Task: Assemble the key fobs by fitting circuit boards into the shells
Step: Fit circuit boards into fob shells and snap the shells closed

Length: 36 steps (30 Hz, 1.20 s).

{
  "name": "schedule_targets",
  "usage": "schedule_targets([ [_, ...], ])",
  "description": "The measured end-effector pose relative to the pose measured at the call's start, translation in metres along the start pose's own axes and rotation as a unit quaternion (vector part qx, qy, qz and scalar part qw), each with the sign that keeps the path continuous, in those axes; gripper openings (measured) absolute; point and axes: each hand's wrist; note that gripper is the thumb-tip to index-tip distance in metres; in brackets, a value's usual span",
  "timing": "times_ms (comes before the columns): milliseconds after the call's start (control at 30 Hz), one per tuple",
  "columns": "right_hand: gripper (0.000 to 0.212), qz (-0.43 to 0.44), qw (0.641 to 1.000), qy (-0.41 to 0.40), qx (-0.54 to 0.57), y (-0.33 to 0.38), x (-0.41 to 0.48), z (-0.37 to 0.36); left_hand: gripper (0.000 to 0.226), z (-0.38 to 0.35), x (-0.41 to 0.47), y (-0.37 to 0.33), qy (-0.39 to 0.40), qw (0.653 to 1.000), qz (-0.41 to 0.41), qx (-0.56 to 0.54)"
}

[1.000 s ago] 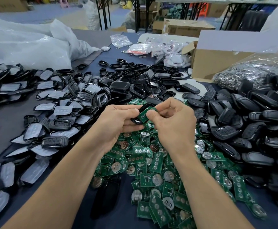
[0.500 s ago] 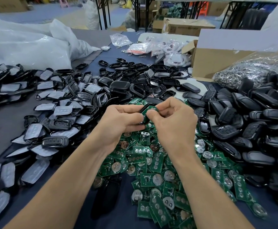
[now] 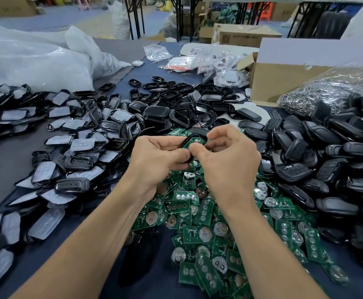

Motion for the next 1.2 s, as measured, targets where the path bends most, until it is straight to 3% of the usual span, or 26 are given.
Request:
schedule_targets([
  [167, 0.022, -0.035, 0.994, 0.067, 0.083, -0.003, 0.007, 0.003, 0.028, -0.002, -0.002, -0.001, 0.015, 0.999, -0.025, 0.027],
  [233, 0.022, -0.052, 0.991, 0.078, 0.1, -0.004, 0.008, 0.005, 0.036, -0.002, -0.003, -0.001, 0.029, 0.992, -0.055, 0.111],
  [367, 0.019, -0.031, 0.99, 0.112, 0.085, -0.006, 0.008, 0.006, 0.044, -0.002, -0.009, -0.003, 0.006, 0.946, -0.147, 0.29],
  [500, 0.017, -0.044, 0.983, 0.131, 0.124, -0.005, 0.007, 0.006, 0.053, -0.003, -0.013, -0.005, -0.022, 0.939, -0.18, 0.292],
  [567, 0.018, -0.041, 0.989, 0.12, 0.074, -0.006, 0.004, 0.003, 0.061, -0.004, -0.011, -0.008, -0.06, 0.939, -0.169, 0.292],
  [700, 0.025, 0.02, 0.988, 0.148, -0.045, -0.001, -0.01, -0.012, 0.048, 0.019, 0.003, -0.017, -0.192, 0.949, -0.138, 0.209],
  [800, 0.024, 0.073, 0.98, 0.167, -0.075, 0.013, -0.019, -0.024, 0.041, 0.048, 0.012, -0.025, -0.284, 0.95, -0.112, 0.069],
  [867, 0.022, 0.097, 0.971, 0.198, -0.097, 0.026, -0.018, -0.038, 0.034, 0.068, 0.016, -0.03, -0.345, 0.933, -0.095, -0.046],
  [933, 0.021, 0.115, 0.952, 0.247, -0.139, 0.039, -0.014, -0.057, 0.031, 0.082, 0.018, -0.035, -0.376, 0.913, -0.093, -0.131],
  [1033, 0.019, 0.11, 0.93, 0.304, -0.174, 0.053, -0.007, -0.092, 0.033, 0.096, 0.018, -0.04, -0.395, 0.898, -0.102, -0.165],
  [1200, 0.026, 0.1, 0.907, 0.308, -0.27, 0.066, -0.008, -0.139, 0.041, 0.118, 0.021, -0.045, -0.456, 0.859, -0.105, -0.209],
])
Point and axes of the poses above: each hand's wrist, its own x-axis towards the middle knuckle, its own z-axis out of the back of the hand, y = z × x, and after that the axes turned 4 degrees about y, right-handed
